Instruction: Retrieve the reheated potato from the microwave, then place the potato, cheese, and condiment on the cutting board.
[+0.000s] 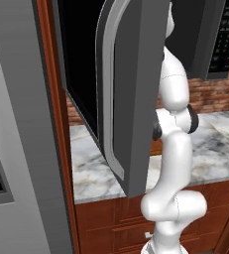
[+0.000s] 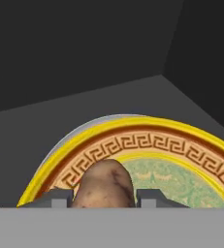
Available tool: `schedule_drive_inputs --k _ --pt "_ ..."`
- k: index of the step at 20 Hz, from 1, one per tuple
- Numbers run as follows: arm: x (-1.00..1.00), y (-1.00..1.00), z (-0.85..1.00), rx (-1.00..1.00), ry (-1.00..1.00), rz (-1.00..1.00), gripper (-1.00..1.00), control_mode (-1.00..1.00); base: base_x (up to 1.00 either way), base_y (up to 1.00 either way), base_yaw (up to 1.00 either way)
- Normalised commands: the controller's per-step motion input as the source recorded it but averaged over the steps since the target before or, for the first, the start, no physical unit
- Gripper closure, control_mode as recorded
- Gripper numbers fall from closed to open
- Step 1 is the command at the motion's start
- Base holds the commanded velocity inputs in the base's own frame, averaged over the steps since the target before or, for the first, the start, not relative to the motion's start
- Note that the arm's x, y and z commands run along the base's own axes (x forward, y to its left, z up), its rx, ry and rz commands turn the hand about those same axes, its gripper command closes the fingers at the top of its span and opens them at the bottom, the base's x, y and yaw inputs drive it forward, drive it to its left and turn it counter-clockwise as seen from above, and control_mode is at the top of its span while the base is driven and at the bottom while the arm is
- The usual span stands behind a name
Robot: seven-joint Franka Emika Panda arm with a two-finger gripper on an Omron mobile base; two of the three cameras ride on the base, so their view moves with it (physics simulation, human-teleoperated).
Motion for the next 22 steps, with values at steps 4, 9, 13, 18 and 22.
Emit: schedule_drive_inputs --k 4,9,13,18,22 --pt "-0.52 -0.11 -0.01 0.00 -0.14 -0.07 1.00 -1.00 0.00 0.00 0.00" --pt "-0.44 -0.10 0.00 0.04 -0.03 -0.14 1.00 -1.00 0.00 0.00 0.00" --pt "-0.72 -0.02 -0.18 0.04 -0.06 -0.12 1.00 -1.00 0.00 0.00 0.00" --pt "-0.85 -0.02 -0.23 0.06 -0.11 -0.11 1.00 -1.00 0.00 0.00 0.00" --pt "-0.85 0.00 -0.16 0.05 -0.18 -0.11 1.00 -1.00 0.00 0.00 0.00"
